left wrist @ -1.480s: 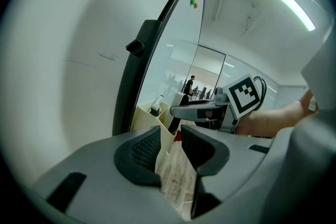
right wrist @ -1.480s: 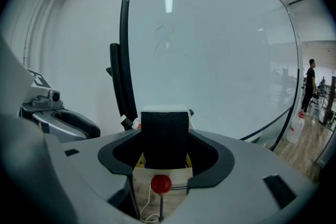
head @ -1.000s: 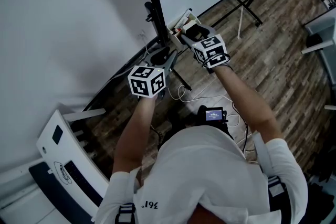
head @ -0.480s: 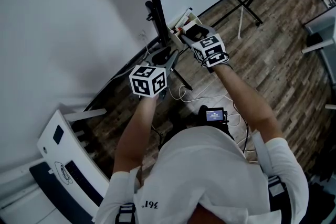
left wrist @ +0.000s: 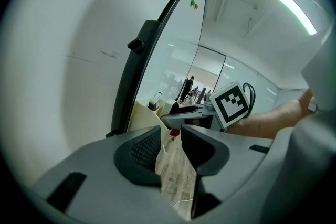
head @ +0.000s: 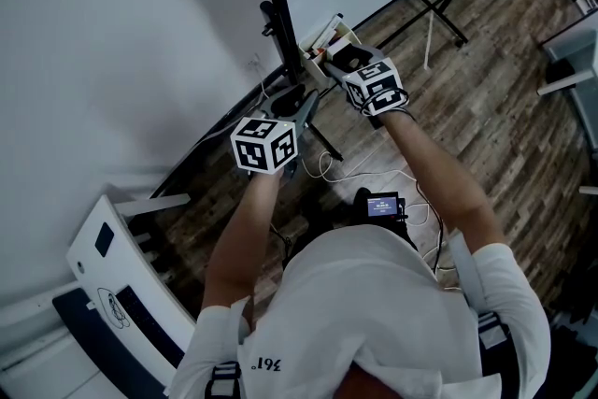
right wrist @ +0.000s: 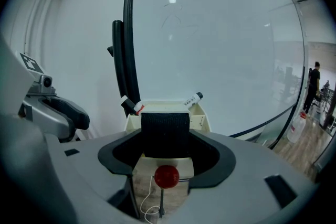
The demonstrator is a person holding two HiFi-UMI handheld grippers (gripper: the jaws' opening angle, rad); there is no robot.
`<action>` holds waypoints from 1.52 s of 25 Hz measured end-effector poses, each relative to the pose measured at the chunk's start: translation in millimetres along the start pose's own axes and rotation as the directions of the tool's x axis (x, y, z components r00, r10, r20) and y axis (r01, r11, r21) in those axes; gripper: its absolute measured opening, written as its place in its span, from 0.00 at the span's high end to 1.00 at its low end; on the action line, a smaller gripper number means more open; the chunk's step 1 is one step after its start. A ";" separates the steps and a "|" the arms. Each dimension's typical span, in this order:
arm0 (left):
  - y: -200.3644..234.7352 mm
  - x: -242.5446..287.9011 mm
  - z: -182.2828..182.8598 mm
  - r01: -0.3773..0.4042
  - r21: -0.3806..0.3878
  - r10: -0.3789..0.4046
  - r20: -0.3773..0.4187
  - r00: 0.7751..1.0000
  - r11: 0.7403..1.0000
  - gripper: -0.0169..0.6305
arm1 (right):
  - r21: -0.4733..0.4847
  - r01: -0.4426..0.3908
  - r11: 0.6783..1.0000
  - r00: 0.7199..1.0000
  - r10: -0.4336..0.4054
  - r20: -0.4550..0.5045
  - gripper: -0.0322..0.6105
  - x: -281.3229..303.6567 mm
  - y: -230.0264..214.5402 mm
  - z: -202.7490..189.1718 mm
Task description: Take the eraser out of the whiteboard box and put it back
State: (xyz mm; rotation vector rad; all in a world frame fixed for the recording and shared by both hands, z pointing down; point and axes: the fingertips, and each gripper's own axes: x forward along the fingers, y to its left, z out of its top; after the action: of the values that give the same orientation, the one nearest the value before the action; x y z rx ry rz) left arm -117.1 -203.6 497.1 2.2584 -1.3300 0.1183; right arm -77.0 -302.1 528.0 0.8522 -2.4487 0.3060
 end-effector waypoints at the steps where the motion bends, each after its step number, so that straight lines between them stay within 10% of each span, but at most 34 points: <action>1: -0.4 -0.3 -0.2 0.000 0.001 0.000 0.000 1.000 1.000 0.78 | 0.001 -0.002 1.000 1.000 0.002 0.000 0.53 -0.3 0.2 0.0; 38: -17.5 -1.4 17.1 0.014 0.020 -0.015 0.034 0.999 1.000 0.78 | 0.016 0.036 0.999 0.996 -0.037 0.077 0.53 -55.7 -8.5 19.4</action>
State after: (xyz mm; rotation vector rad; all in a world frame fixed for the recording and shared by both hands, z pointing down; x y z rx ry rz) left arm -106.2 -203.8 475.1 2.2959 -1.3352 0.0893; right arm -42.5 -287.4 481.7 0.9301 -2.5015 0.2833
